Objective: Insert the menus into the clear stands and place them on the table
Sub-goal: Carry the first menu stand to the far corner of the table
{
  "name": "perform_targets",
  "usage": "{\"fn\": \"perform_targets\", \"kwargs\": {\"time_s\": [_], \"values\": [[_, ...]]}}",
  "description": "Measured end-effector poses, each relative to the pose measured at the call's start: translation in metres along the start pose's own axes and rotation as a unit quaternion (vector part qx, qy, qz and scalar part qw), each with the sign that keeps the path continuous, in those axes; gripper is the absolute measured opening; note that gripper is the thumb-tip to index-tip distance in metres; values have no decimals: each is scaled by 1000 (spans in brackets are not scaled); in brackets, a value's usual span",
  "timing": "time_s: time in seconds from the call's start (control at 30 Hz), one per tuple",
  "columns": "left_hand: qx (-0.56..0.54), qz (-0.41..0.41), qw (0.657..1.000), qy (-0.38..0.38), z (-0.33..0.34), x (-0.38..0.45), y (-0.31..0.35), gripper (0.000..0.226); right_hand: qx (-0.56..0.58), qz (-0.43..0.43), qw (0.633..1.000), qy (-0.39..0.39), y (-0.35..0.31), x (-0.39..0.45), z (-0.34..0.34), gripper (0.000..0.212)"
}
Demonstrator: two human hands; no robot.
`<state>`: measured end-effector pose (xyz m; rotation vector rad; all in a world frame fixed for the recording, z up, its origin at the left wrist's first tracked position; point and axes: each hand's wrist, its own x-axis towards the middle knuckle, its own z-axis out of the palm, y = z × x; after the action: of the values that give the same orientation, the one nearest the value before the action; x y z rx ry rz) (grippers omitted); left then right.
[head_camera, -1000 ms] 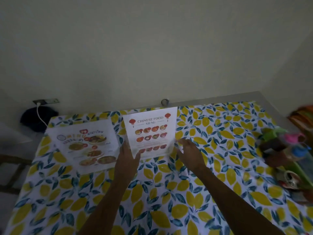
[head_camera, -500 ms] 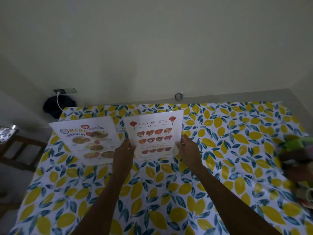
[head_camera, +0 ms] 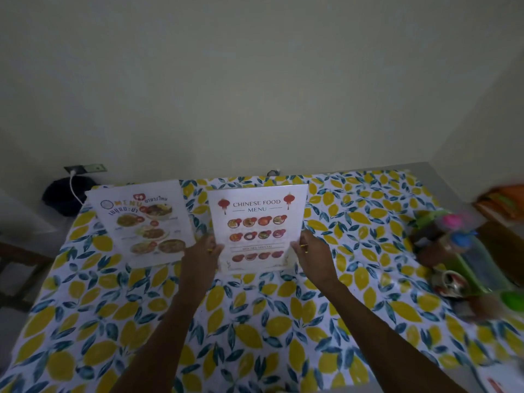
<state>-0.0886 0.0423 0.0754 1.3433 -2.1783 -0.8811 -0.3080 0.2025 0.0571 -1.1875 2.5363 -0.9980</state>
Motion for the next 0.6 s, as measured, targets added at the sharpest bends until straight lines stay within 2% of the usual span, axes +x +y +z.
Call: {"fn": "perform_targets", "kwargs": {"time_s": [0.3, 0.6], "values": [[2, 93, 995, -28, 14, -29, 43, 16, -12, 29, 999, 33, 24, -37, -60, 22], [-18, 169, 985, -42, 41, -3, 121, 14, -36, 44, 996, 75, 52, -10, -136, 20]]}}
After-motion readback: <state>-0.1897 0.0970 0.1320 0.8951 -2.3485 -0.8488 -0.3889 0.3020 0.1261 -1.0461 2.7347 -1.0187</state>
